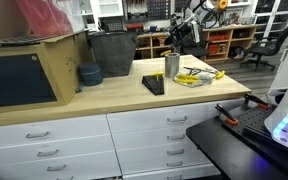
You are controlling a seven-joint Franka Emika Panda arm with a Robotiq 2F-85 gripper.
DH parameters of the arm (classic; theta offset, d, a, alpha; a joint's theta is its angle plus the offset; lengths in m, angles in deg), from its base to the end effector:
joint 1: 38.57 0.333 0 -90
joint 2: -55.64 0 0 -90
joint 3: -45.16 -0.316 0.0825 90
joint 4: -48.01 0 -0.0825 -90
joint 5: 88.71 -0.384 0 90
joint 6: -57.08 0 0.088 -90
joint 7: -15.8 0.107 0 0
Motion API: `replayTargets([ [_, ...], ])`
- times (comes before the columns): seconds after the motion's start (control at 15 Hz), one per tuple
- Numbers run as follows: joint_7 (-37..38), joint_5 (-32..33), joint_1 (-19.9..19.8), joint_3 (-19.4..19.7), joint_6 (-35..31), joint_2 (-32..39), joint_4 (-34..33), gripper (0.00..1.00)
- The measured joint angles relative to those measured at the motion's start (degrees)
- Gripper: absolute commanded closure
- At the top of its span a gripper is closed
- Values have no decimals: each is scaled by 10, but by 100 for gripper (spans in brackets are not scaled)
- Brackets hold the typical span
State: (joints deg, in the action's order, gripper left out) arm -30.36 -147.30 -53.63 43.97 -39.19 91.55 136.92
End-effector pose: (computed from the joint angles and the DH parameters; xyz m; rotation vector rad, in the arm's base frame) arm 0.6673 -0.0819 0.2921 -2.0635 -0.1659 -0.1101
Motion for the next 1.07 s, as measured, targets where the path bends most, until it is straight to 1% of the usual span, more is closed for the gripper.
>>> replayTargets([
  [0.2,-2,2,0,1,6,0,-7,0],
  [0.4,8,39,8,8,9,-4,-19,0],
  [0.73,88,160,46,13,6,-40,-48,0],
  [1.07,179,320,103,1,7,-95,-81,0],
])
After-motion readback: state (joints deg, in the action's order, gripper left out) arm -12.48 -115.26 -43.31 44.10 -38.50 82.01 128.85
